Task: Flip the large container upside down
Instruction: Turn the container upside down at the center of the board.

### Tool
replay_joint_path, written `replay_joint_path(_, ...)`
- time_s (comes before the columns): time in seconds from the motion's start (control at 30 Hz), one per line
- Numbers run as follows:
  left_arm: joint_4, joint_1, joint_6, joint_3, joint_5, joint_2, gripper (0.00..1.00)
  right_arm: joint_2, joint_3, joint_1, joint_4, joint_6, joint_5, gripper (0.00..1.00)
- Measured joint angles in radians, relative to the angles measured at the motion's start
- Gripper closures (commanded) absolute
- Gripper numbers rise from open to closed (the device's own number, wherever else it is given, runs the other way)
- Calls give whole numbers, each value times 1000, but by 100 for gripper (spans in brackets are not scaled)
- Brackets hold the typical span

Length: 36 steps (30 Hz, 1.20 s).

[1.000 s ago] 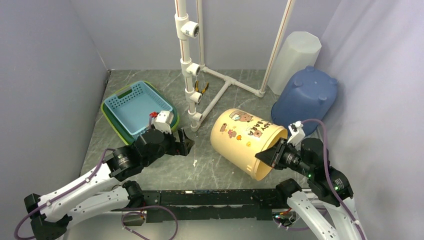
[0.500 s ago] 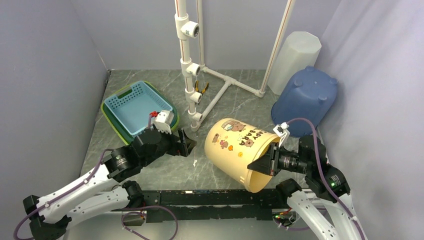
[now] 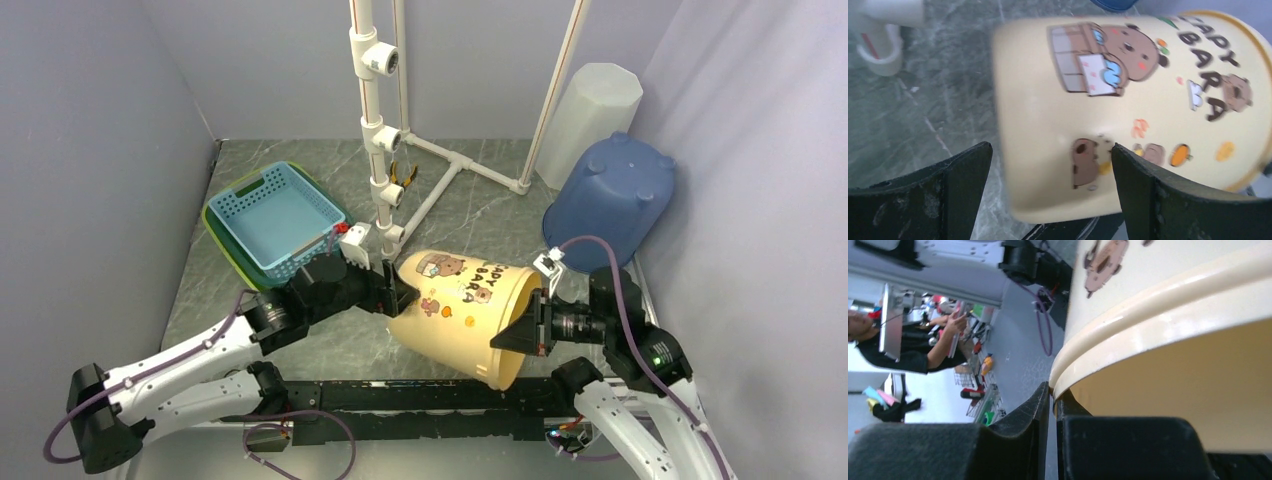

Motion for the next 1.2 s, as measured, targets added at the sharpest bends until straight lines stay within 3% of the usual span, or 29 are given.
replay_joint_path(0.2, 101, 21, -5, -15, 45, 73, 14, 104, 26, 1, -81, -14, 170, 77)
replay_joint_path(0.4, 137, 13, -6, -20, 77, 96, 22, 127, 69, -1, -143, -3, 342, 46)
replay_joint_path(0.47, 132, 9, -6, -20, 88, 108, 24, 143, 86, -1, -149, 5, 385, 43)
replay_joint_path(0.53, 129, 6, -6, -20, 100, 127, 26, 157, 103, -1, -157, 12, 432, 34)
replay_joint_path(0.7, 125, 3, -6, -20, 113, 171, 30, 183, 158, -1, -196, 53, 613, 30)
replay_joint_path(0.8, 129, 3, -6, -29, 113, 188, 31, 183, 178, -1, -192, 79, 717, 38)
replay_joint_path(0.87, 130, 3, -6, -40, 114, 195, 32, 193, 181, -1, -190, 101, 788, 61)
replay_joint_path(1.0, 128, 3, -6, -44, 114, 211, 32, 227, 162, -2, -136, 135, 871, 90)
replay_joint_path(1.1, 127, 3, -3, -44, 114, 208, 31, 256, 139, -3, -58, 157, 858, 100)
replay_joint_path(1.2, 110, 3, 1, -44, 111, 184, 24, 275, 121, -2, -3, 161, 826, 100)
